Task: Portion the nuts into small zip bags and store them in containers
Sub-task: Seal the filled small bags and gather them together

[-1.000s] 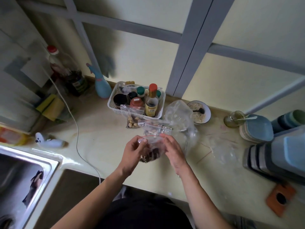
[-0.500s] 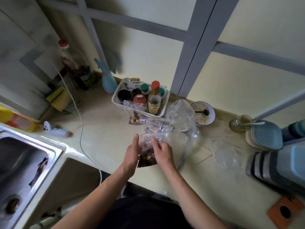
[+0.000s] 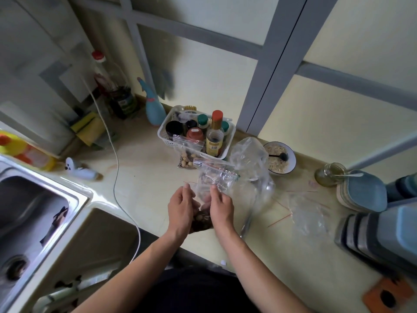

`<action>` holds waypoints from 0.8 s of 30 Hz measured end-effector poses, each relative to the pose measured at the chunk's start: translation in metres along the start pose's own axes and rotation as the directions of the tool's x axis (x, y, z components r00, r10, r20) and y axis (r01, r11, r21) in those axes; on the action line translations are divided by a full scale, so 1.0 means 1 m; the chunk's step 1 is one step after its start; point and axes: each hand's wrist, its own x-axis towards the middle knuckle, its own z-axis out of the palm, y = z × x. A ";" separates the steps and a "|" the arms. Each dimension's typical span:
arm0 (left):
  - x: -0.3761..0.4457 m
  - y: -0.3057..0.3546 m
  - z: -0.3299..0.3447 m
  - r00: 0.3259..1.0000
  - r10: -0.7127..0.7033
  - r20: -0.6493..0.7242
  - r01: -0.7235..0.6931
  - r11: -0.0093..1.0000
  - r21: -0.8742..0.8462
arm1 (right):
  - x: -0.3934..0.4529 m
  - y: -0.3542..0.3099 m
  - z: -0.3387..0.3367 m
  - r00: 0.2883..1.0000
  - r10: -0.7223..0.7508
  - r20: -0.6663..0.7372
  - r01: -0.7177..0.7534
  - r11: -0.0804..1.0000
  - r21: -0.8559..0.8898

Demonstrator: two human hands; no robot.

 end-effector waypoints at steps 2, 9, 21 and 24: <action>-0.003 -0.002 0.003 1.000 -0.015 -0.014 0.015 0.999 0.032 | -0.004 0.001 0.002 0.995 0.061 -0.074 -0.062 0.998 -0.016; -0.011 -0.008 0.007 0.996 -0.058 -0.064 0.064 0.993 0.095 | -0.010 -0.003 0.004 0.979 0.060 -0.192 -0.083 0.990 -0.115; -0.001 -0.010 -0.017 0.952 -0.245 0.182 0.256 0.966 -0.044 | -0.014 0.006 0.005 0.998 -0.030 -0.048 0.026 0.996 -0.086; -0.003 -0.019 -0.020 0.956 -0.241 0.169 0.255 0.965 -0.067 | -0.014 0.004 0.004 1.000 0.006 -0.023 -0.005 1.000 0.024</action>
